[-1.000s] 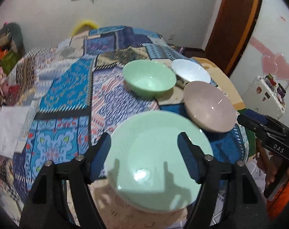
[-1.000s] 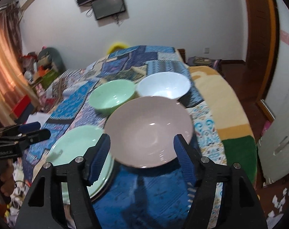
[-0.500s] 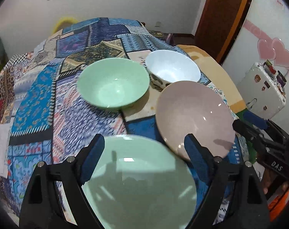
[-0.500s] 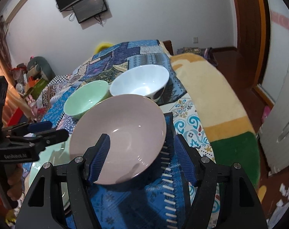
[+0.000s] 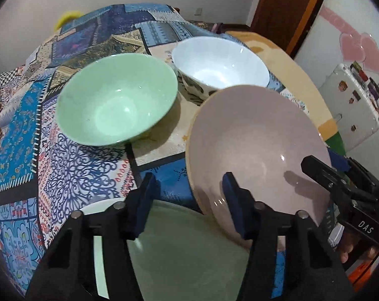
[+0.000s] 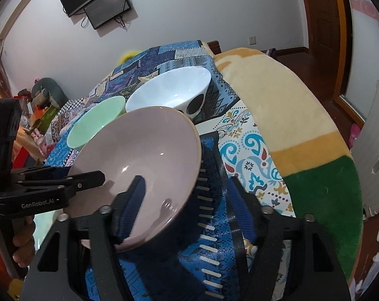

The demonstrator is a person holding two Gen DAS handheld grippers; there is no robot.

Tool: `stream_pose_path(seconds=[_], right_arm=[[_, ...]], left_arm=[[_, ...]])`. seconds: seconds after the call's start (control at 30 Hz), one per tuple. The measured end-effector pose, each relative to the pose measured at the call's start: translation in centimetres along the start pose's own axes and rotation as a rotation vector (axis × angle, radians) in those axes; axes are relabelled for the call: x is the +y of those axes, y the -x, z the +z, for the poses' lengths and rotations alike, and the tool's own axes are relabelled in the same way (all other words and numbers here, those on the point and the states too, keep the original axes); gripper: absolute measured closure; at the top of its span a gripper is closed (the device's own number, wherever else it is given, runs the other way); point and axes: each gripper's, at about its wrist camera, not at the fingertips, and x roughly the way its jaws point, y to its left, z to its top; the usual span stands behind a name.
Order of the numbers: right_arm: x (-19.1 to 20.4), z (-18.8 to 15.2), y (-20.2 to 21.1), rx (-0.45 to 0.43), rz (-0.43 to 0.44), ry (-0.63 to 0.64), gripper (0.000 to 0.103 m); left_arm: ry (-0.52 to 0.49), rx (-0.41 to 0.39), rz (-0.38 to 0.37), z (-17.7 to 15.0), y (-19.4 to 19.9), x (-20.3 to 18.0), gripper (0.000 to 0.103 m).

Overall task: Organize plates and bowls
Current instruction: 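Move the left tool to the pink bowl and grasp its rim, then lift the pink bowl with the left tool and carry it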

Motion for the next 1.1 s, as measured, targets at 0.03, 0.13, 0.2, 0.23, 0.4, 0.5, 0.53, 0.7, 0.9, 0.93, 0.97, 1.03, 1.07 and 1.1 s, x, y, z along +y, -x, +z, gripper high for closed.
stream_pose_path(seconds=[0.03, 0.13, 0.2, 0.23, 0.4, 0.5, 0.53, 0.7, 0.9, 0.93, 0.97, 1.03, 1.07, 1.1], right_arm=[[0.0, -0.1, 0.0, 0.002, 0.006, 0.001, 0.051], [-0.1, -0.1, -0.4, 0.024, 0.038, -0.004, 0.064], [-0.2, -0.1, -0.6, 0.026, 0.060, -0.012, 0.071], [-0.2, -0.1, -0.5, 0.023, 0.063, -0.011, 0.074], [0.4, 0.0, -0.4, 0.017, 0.025, 0.018, 0.077], [0.3, 0.2, -0.1, 0.021, 0.027, 0.005, 0.077], [0.2, 0.3, 0.1, 0.024, 0.029, -0.003, 0.077], [0.4, 0.7, 0.9, 0.012, 0.031, -0.016, 0.077], [1.9, 0.9, 2.9, -0.027, 0.028, 0.007, 0.077], [2.2, 1.0, 3.2, -0.034, 0.030, 0.011, 0.077], [2.5, 1.1, 3.5, -0.040, 0.032, 0.013, 0.077], [3.2, 1.2, 4.1, -0.052, 0.036, 0.022, 0.077], [3.7, 1.3, 4.4, -0.060, 0.038, 0.030, 0.077], [4.1, 1.4, 4.5, -0.063, 0.038, 0.036, 0.077]], left_arm=[[-0.005, 0.001, 0.001, 0.0, -0.2, -0.1, 0.055], [-0.022, 0.020, -0.012, 0.2, -0.8, -0.4, 0.067], [-0.020, 0.023, -0.024, 0.2, -1.1, -0.5, 0.071], [-0.020, 0.024, -0.031, 0.2, -1.1, -0.6, 0.075], [-0.034, 0.011, -0.037, 0.2, -0.9, -1.2, 0.084], [-0.038, 0.005, -0.026, 0.1, -0.7, -1.4, 0.084], [-0.037, 0.007, -0.026, 0.0, -0.7, -1.5, 0.084], [-0.019, 0.003, -0.039, -0.3, 0.2, -1.6, 0.084], [-0.024, -0.041, -0.053, -1.0, 2.7, -2.1, 0.084], [-0.024, -0.052, -0.055, -1.1, 3.2, -2.1, 0.084], [-0.022, -0.065, -0.058, -1.2, 3.9, -2.0, 0.084], [-0.018, -0.085, -0.060, -1.5, 5.0, -1.9, 0.084], [-0.015, -0.098, -0.062, -1.6, 5.8, -1.7, 0.084], [-0.013, -0.106, -0.062, -1.8, 6.3, -1.6, 0.084]])
